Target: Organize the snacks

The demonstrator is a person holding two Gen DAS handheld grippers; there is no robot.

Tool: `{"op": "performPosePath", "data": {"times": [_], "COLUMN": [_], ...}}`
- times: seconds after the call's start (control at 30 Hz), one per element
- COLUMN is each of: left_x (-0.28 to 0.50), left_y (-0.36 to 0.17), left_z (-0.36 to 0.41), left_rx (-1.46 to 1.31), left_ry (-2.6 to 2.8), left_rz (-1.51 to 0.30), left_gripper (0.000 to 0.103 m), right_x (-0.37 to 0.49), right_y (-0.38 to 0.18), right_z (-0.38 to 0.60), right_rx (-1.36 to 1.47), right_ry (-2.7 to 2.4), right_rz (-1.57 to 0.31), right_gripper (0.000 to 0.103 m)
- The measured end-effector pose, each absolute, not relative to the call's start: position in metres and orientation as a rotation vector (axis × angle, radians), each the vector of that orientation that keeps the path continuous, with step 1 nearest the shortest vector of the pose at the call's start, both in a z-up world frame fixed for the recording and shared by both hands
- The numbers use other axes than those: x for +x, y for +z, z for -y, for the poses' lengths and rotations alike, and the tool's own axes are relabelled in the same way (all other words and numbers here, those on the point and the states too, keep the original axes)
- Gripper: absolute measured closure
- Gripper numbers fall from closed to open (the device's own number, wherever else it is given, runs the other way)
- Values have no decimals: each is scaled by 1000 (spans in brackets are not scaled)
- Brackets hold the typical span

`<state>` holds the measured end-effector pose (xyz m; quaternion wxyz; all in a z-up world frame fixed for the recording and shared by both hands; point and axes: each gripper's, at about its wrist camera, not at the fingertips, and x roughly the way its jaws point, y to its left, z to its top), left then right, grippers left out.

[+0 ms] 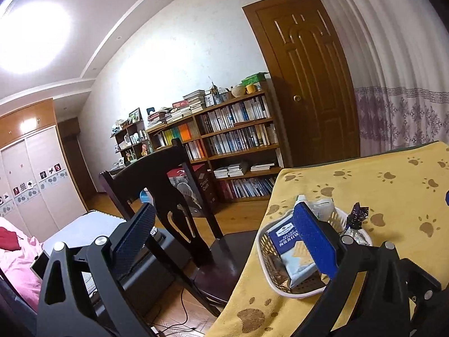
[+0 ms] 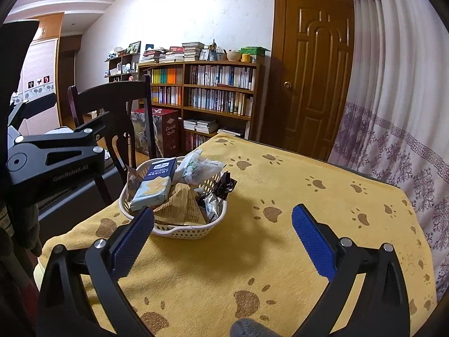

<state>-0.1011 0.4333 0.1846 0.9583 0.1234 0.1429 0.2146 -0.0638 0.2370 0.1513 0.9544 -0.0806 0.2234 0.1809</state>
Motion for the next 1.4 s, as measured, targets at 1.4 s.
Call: {"op": "performPosePath", "data": {"times": [1.4], "left_x": [-110], "left_y": [179], "left_z": [-414], "left_rx": [463], "left_ry": [423], "left_rz": [-239], "left_gripper": [3], "right_x": [-68], "right_y": [148], "right_z": [-251], "right_rx": [-254], "right_ry": [318], "right_rz": [-417], "right_gripper": [5]}}
